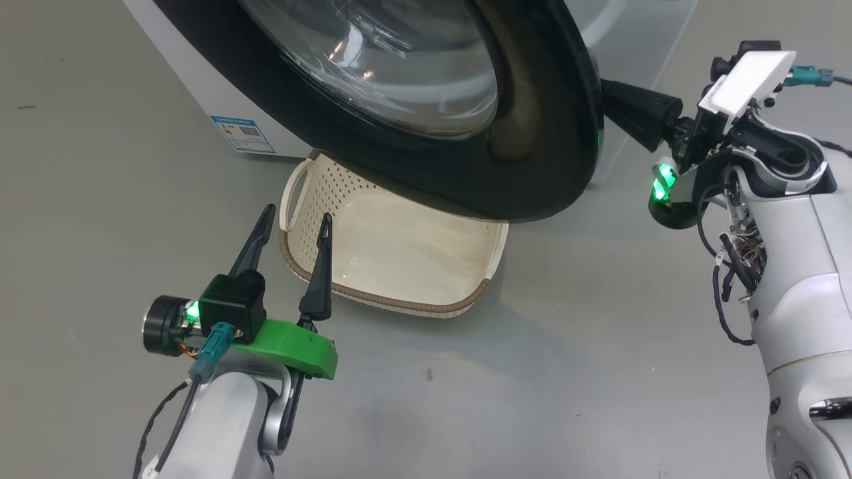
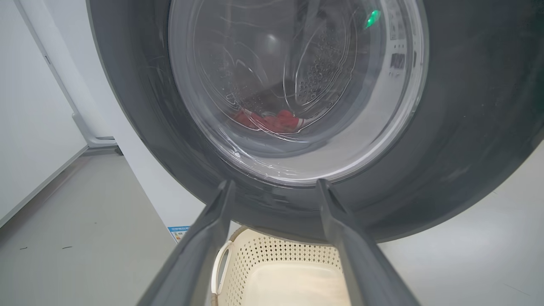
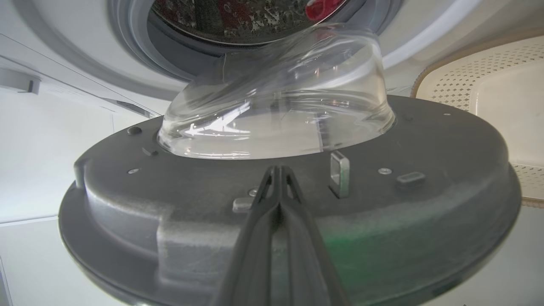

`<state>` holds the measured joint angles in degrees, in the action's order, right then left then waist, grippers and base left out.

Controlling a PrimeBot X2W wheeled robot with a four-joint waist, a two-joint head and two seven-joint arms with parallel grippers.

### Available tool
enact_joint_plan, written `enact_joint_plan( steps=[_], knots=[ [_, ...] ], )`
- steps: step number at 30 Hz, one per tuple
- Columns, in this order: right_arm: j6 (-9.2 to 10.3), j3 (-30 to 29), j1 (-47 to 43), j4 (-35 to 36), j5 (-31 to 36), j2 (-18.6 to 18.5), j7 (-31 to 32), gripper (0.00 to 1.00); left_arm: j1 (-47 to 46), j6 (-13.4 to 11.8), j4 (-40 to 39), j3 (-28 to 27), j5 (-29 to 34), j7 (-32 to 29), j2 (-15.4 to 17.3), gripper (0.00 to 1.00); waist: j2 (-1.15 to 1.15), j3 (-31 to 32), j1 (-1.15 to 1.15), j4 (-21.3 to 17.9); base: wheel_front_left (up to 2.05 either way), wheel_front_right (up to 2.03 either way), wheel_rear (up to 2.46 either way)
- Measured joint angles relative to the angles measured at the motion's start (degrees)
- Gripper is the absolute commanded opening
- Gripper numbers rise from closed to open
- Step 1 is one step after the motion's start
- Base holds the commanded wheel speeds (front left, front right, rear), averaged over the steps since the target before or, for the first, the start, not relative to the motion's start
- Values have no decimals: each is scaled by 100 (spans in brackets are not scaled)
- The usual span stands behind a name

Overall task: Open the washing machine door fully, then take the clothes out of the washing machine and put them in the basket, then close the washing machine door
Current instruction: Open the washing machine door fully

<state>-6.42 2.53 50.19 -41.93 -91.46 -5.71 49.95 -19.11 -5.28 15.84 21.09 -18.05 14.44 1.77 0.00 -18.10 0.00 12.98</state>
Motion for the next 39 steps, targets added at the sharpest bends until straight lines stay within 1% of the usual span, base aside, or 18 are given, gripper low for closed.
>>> enact_joint_plan(
  steps=[15,17,26,35,39],
  knots=[
    [-25,189,-836,-25,-283,176,125,0,431,3,198,-55,0,0,4,100,0,600,0,47,0,0,0],
    [-53,224,-921,-18,-311,187,126,0,471,4,219,-53,-1,0,5,100,0,670,0,65,0,0,0],
    [-54,426,-1284,127,-489,198,186,0,578,38,276,-33,0,0,10,100,0,913,0,202,0,0,0],
    [-54,962,-1615,488,-1034,194,226,0,654,53,289,9,-3,0,13,100,0,1030,0,420,0,0,0],
    [-54,1113,-1706,595,-1114,194,224,0,655,53,290,29,-10,0,13,100,0,1050,0,512,0,0,0]
  ],
)
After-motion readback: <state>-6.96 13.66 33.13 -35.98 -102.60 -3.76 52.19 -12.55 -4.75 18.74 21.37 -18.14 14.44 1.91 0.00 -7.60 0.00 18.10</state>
